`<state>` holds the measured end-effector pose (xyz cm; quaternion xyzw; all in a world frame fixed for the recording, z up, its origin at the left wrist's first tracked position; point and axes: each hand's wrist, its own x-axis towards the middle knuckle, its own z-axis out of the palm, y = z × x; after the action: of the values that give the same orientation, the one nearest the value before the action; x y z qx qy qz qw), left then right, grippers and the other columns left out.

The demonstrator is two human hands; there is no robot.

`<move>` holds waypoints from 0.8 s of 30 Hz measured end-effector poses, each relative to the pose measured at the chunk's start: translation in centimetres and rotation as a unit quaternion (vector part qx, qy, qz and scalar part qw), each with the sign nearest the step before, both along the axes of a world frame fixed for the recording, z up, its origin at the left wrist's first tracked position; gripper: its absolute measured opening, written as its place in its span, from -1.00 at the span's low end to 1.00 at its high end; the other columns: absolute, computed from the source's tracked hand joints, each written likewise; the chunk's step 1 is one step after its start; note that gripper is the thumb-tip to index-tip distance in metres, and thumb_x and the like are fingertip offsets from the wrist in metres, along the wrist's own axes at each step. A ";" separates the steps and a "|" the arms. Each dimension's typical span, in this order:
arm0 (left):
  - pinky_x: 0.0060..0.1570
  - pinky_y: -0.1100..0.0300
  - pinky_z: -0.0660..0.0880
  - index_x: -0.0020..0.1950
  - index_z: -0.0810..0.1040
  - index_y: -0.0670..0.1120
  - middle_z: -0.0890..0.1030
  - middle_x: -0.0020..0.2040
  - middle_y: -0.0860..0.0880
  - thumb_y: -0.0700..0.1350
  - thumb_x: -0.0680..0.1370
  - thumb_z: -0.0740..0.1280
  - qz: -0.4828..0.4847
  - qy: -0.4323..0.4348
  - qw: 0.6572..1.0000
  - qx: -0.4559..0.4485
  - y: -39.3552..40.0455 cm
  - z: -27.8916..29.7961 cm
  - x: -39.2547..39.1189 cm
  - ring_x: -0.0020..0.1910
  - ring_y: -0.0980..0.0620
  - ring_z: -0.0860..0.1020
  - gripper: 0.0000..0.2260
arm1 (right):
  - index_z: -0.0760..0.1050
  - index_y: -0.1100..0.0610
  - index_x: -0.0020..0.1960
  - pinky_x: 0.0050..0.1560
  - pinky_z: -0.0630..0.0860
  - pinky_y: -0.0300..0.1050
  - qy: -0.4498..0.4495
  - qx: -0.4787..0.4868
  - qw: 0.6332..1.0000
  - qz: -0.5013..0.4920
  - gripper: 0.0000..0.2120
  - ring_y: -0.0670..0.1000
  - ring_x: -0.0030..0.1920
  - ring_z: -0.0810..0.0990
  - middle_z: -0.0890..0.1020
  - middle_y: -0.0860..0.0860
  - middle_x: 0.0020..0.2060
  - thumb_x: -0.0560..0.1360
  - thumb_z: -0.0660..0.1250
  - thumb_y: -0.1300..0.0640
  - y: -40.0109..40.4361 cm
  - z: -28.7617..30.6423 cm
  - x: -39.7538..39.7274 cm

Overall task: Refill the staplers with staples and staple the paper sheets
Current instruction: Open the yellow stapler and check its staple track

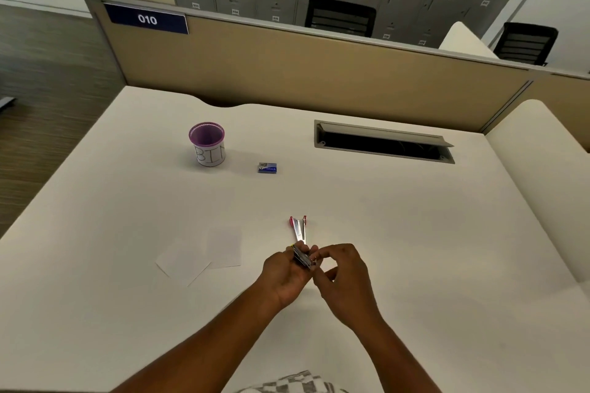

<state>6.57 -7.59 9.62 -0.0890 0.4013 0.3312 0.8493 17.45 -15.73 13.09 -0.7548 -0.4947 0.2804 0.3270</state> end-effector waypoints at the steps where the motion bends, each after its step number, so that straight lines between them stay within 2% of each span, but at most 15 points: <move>1: 0.20 -0.16 0.51 0.03 0.49 -0.28 0.52 -0.12 -0.23 -0.24 0.71 0.06 0.000 -0.004 1.000 0.006 -0.1 -0.1 0.1 -0.05 -0.19 0.56 -0.75 | 0.61 -0.07 0.08 -0.17 0.63 -0.16 -0.001 -0.003 1.000 -0.005 -0.85 -0.10 -0.27 0.66 0.50 -0.18 0.05 0.52 0.47 0.03 -0.1 -0.1 0.1; 5: 0.13 -0.15 0.55 0.07 0.54 -0.27 0.59 -0.08 -0.22 -0.25 0.67 0.18 -0.015 -0.009 0.998 0.060 -0.2 0.4 0.1 0.03 -0.22 0.63 -0.83 | 0.58 -0.12 0.01 -0.18 0.58 -0.31 0.028 0.012 0.999 -0.024 -0.82 -0.16 -0.18 0.67 0.52 -0.18 0.06 0.48 0.51 0.10 -0.7 -0.3 0.3; 9: 0.37 -0.25 0.41 0.09 0.52 -0.25 0.65 -0.02 -0.24 -0.27 0.66 0.18 -0.015 -0.029 0.995 0.093 0.0 0.4 -0.2 0.13 -0.26 0.66 -0.87 | 0.56 -0.21 -0.05 -0.27 0.55 -0.33 0.072 0.066 0.995 -0.035 -0.74 -0.16 -0.12 0.66 0.54 -0.19 0.03 0.45 0.55 0.11 -1.2 -0.6 -0.4; 11: 0.37 -0.21 0.42 0.07 0.53 -0.25 0.70 -0.02 -0.24 -0.25 0.67 0.18 -0.021 -0.037 0.994 0.102 -0.2 0.5 -0.5 0.17 -0.25 0.65 -0.85 | 0.55 -0.24 -0.07 -0.26 0.55 -0.33 0.065 0.082 0.994 -0.043 -0.69 -0.16 -0.10 0.66 0.56 -0.19 0.01 0.45 0.56 0.14 -1.5 -0.9 -0.5; 13: 0.27 -0.18 0.49 0.10 0.53 -0.25 0.70 0.03 -0.26 -0.23 0.68 0.15 -0.026 -0.039 0.994 0.097 -0.4 0.4 -0.6 0.23 -0.27 0.62 -0.82 | 0.55 -0.21 -0.07 -0.26 0.55 -0.34 0.015 0.091 0.995 -0.043 -0.71 -0.18 -0.10 0.66 0.61 -0.21 -0.04 0.45 0.55 0.15 -1.7 -1.1 -0.1; 16: 0.09 -0.15 0.57 0.16 0.49 -0.28 0.67 0.10 -0.31 -0.27 0.69 0.11 -0.040 -0.015 0.996 0.072 -1.0 -0.2 -0.7 0.17 -0.30 0.63 -0.80 | 0.59 -0.15 -0.05 -0.23 0.60 -0.28 -0.081 0.072 0.994 -0.024 -0.83 -0.22 -0.16 0.66 0.65 -0.27 -0.15 0.46 0.52 0.07 -1.8 -1.1 0.9; 18: 0.06 -0.14 0.58 0.19 0.48 -0.31 0.66 0.09 -0.33 -0.31 0.68 0.11 -0.056 0.009 0.997 0.055 -1.5 -0.8 -0.7 0.08 -0.30 0.66 -0.80 | 0.61 -0.14 -0.06 -0.22 0.62 -0.17 -0.122 0.041 0.992 -0.006 -0.89 -0.22 -0.22 0.65 0.66 -0.27 -0.18 0.45 0.50 0.02 -1.9 -1.0 1.7; 20: 0.01 -0.15 0.59 0.21 0.48 -0.32 0.65 0.08 -0.33 -0.34 0.67 0.13 -0.066 0.020 0.997 0.045 -1.8 -1.3 -0.5 0.00 -0.30 0.68 -0.80 | 0.62 -0.15 -0.07 -0.22 0.61 -0.18 -0.149 0.032 0.988 0.017 -0.90 -0.22 -0.24 0.65 0.66 -0.28 -0.19 0.43 0.48 0.00 -1.9 -0.8 2.6; 24: 0.01 -0.14 0.62 0.22 0.56 -0.30 0.64 0.15 -0.33 -0.33 0.64 0.19 -0.088 0.027 0.994 0.067 -1.8 -1.8 -0.8 0.00 -0.28 0.71 -0.78 | 0.61 -0.15 -0.08 -0.20 0.60 -0.16 -0.203 0.016 0.975 0.085 -0.90 -0.22 -0.24 0.63 0.66 -0.26 -0.20 0.43 0.46 0.01 -2.0 -0.7 4.4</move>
<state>5.72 -9.44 7.83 0.0125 0.4071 0.2831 0.8683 21.84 -17.76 12.36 -0.7461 -0.6173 0.1400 0.2065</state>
